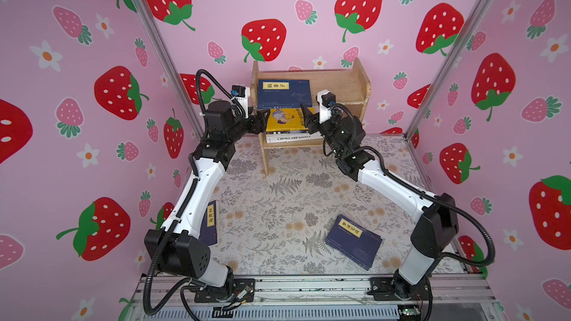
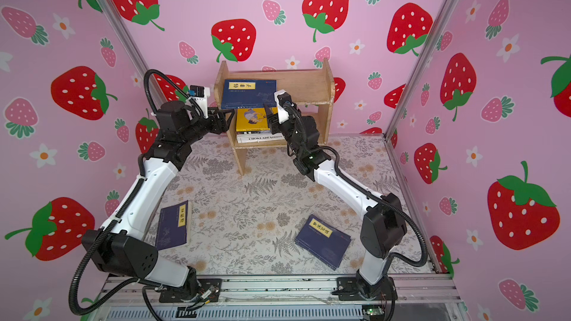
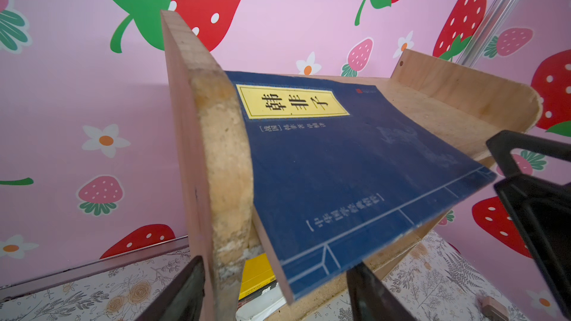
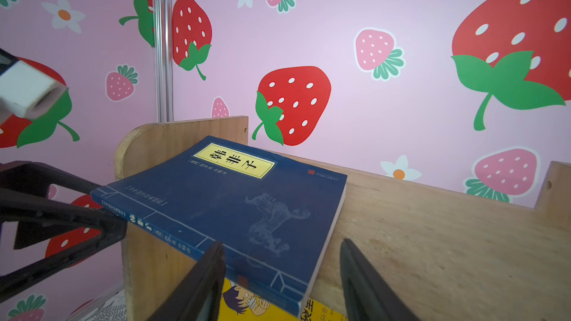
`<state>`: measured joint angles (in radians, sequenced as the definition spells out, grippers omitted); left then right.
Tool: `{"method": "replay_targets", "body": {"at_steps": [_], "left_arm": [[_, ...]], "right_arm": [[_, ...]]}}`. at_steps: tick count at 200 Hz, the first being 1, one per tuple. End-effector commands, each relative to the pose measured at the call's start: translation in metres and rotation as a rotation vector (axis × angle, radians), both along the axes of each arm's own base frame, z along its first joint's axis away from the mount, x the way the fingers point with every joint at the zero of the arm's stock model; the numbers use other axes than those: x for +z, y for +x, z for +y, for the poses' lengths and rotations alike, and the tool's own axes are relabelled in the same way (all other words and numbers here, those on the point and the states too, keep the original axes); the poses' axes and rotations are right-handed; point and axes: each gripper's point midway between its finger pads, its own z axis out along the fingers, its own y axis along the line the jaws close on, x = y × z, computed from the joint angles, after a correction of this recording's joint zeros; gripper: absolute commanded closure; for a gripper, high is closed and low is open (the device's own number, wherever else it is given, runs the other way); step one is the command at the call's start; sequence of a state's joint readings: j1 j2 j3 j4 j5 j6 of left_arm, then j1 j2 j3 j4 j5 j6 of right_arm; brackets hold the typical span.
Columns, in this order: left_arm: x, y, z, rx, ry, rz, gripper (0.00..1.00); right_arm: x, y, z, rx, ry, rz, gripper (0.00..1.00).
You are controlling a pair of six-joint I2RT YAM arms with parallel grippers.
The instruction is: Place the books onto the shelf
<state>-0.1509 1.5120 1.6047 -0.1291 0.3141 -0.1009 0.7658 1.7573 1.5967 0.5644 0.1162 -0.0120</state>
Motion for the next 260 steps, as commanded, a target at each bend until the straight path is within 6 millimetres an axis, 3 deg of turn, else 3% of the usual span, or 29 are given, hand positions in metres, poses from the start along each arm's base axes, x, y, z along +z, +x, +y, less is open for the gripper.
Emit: {"method": "replay_targets", "body": {"at_steps": [1,121,229,260], "left_arm": [[0.031,-0.011,0.0,-0.008,-0.001,-0.09,0.28],[0.031,-0.005,0.009,0.044,-0.003,-0.105,0.31],[0.029,0.012,0.026,0.104,-0.021,-0.107,0.39],[0.03,0.009,0.026,0.097,-0.018,-0.112,0.39]], "right_arm": [[0.006,0.002,0.004,-0.007,0.018,-0.018,0.41],[0.005,0.015,0.016,0.006,0.046,-0.012,0.43],[0.0,0.013,0.022,0.054,0.062,0.007,0.44],[-0.001,0.011,0.023,0.061,0.064,0.008,0.44]]}}
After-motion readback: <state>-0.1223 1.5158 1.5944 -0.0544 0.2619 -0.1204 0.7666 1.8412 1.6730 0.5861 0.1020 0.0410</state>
